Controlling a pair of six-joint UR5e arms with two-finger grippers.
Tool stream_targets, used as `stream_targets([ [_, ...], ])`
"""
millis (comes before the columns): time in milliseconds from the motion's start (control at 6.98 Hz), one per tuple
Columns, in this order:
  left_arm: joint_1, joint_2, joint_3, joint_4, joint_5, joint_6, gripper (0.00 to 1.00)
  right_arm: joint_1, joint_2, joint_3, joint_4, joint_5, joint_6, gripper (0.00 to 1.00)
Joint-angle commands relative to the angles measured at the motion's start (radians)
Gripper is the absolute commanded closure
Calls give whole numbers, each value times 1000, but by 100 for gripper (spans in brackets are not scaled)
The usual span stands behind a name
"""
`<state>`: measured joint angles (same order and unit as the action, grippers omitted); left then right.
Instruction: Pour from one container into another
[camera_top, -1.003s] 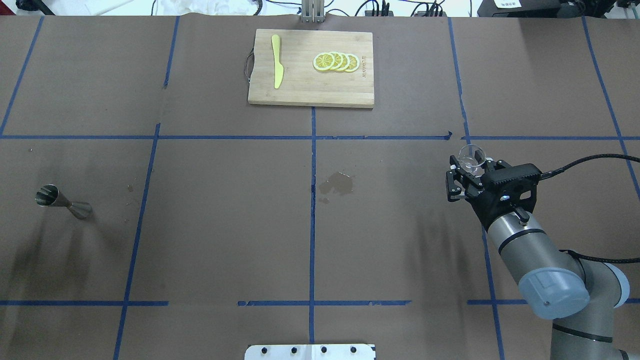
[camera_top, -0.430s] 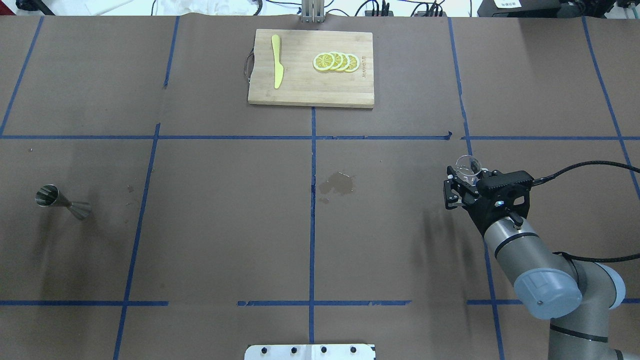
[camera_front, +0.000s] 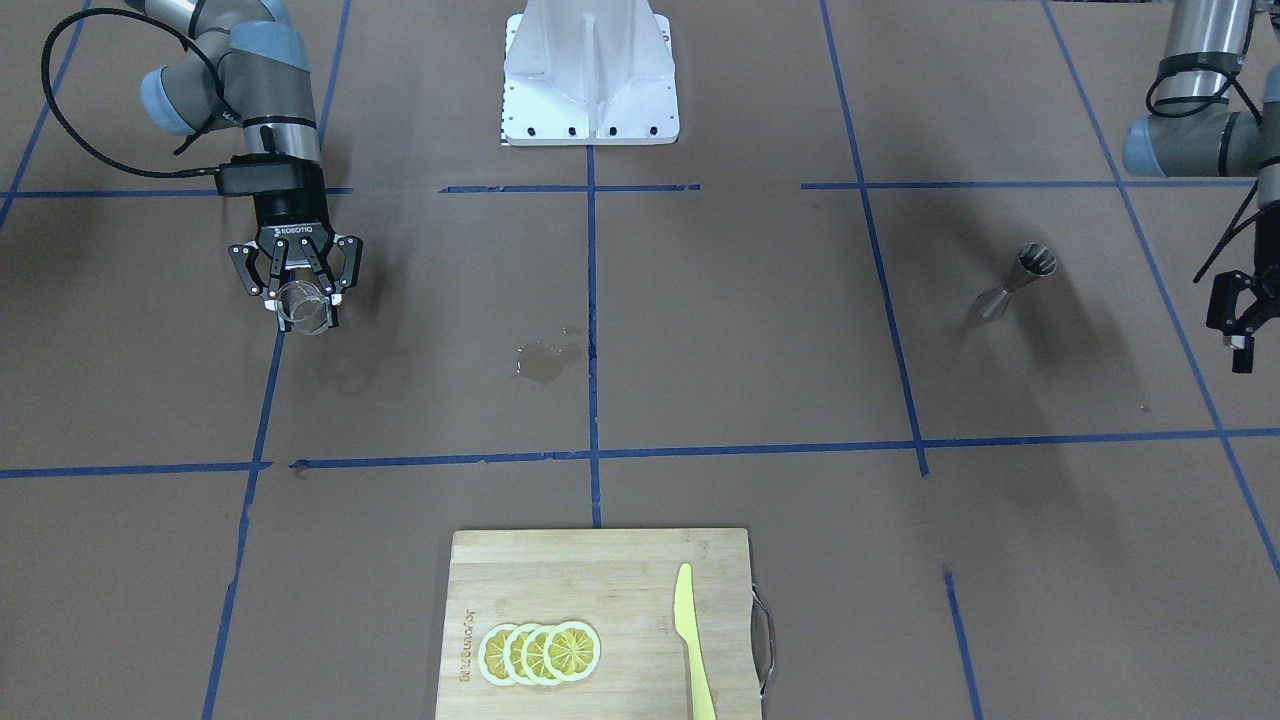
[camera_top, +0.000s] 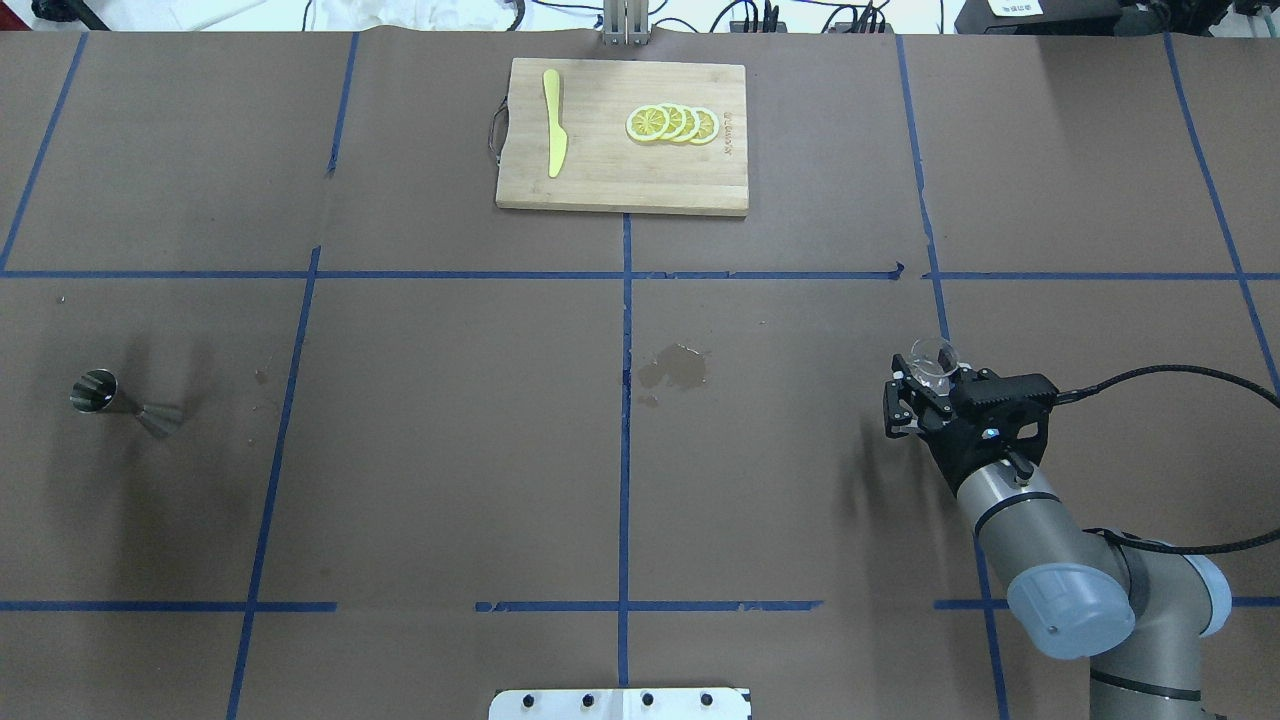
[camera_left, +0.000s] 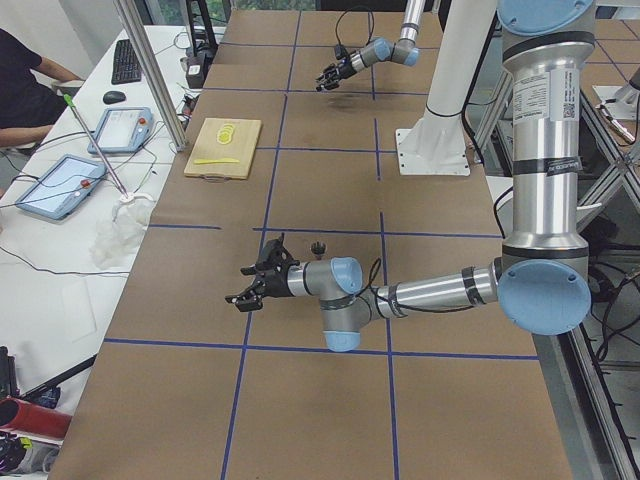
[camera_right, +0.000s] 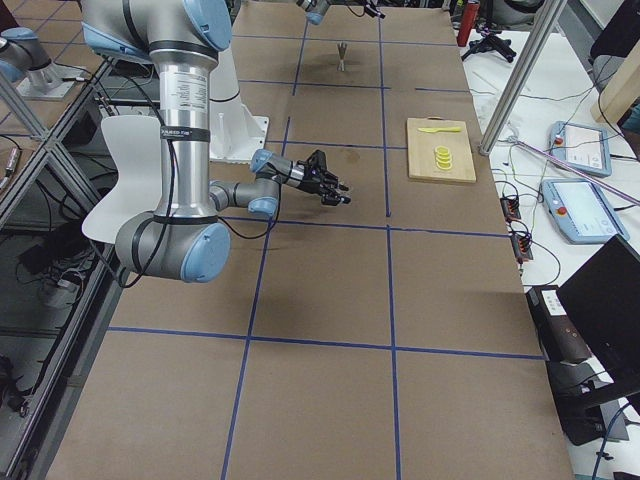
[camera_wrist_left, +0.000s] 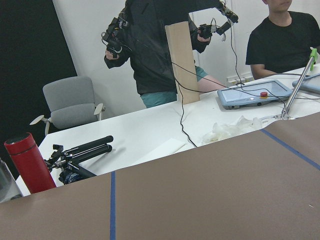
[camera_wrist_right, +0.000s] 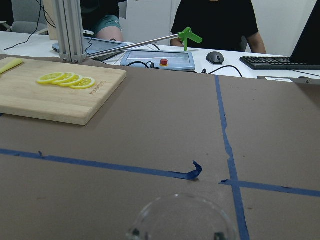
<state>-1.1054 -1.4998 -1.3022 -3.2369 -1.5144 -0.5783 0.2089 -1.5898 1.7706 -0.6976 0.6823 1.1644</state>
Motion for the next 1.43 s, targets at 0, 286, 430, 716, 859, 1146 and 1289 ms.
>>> stream_targets([
  [0,-147,-45,-53,261,-264,41,0,-55,1,-45,6,-102,61,100],
  [286,-206,-78,-83,447,-430,41,0,-86,1,-152,149,-167,51,100],
  [430,-220,-88,-88,512,-491,41,0,-86,1,-167,171,-185,44,100],
  [716,-238,-76,-106,513,-549,41,0,-104,1,-195,173,-231,47,100],
  [859,-240,-73,-109,514,-553,41,0,-109,2,-201,173,-236,47,100],
  [1146,-241,-71,-121,513,-553,32,0,-112,1,-203,173,-237,47,100],
  [1289,-241,-69,-129,514,-552,32,0,-114,1,-203,173,-236,47,100],
])
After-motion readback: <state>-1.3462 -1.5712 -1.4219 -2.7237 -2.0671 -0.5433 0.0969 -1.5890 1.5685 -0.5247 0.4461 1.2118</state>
